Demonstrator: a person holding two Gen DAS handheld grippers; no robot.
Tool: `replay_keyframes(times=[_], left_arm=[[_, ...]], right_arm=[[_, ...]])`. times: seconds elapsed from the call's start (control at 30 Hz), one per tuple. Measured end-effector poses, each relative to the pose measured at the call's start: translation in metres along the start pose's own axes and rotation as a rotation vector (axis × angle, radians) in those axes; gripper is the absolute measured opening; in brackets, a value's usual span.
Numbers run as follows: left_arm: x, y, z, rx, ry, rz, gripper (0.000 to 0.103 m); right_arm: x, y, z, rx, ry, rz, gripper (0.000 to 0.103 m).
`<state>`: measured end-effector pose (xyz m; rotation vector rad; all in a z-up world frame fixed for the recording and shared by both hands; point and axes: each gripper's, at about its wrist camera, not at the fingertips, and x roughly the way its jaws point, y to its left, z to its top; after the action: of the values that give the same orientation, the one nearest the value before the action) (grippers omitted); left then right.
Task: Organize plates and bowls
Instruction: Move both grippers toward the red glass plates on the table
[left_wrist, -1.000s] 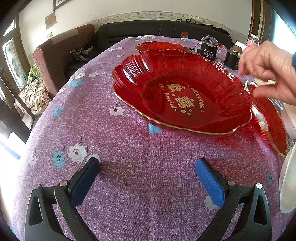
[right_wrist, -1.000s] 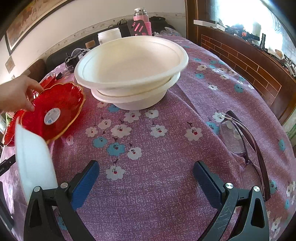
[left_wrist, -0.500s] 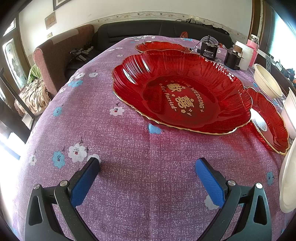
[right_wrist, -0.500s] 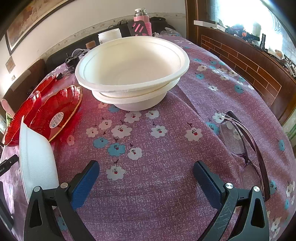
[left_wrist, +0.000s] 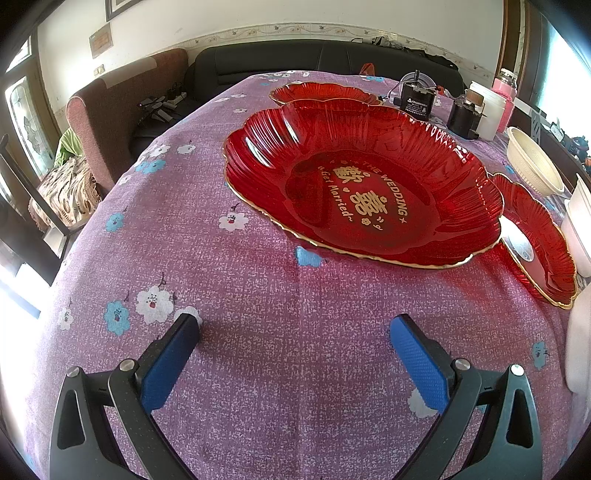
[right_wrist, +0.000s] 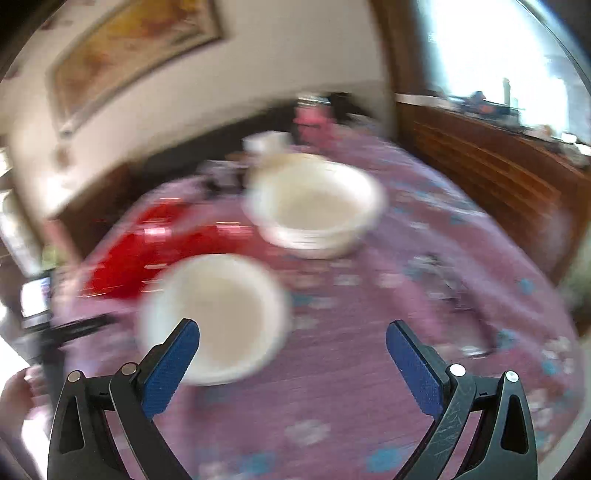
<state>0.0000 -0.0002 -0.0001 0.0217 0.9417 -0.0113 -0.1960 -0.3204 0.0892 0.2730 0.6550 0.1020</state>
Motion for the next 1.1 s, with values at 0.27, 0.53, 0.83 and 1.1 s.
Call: replay_keyframes(times=[0.27, 0.53, 0.83, 1.1], left_arm=[[0.000, 0.000, 0.000, -0.004, 0.000, 0.002, 0.103], [0.001, -0.002, 0.001, -0.004, 0.005, 0.005, 0.103], [-0.005, 0.010, -0.003, 0.013, 0.023, -0.009, 0.103], [-0.022, 0.035, -0.006, -0.094, -0.053, -0.065, 0.103]], right_arm=[[0.069, 0.070, -0.021, -0.051, 0.284, 0.322, 0.102], [0.110, 0.048, -0.006, -0.002, 0.285, 0.023, 0.102], [0.115, 0.080, 0.019, -0.050, 0.271, 0.070, 0.101], [0.128, 0.111, 0.050, -0.093, 0.228, 0.062, 0.097]])
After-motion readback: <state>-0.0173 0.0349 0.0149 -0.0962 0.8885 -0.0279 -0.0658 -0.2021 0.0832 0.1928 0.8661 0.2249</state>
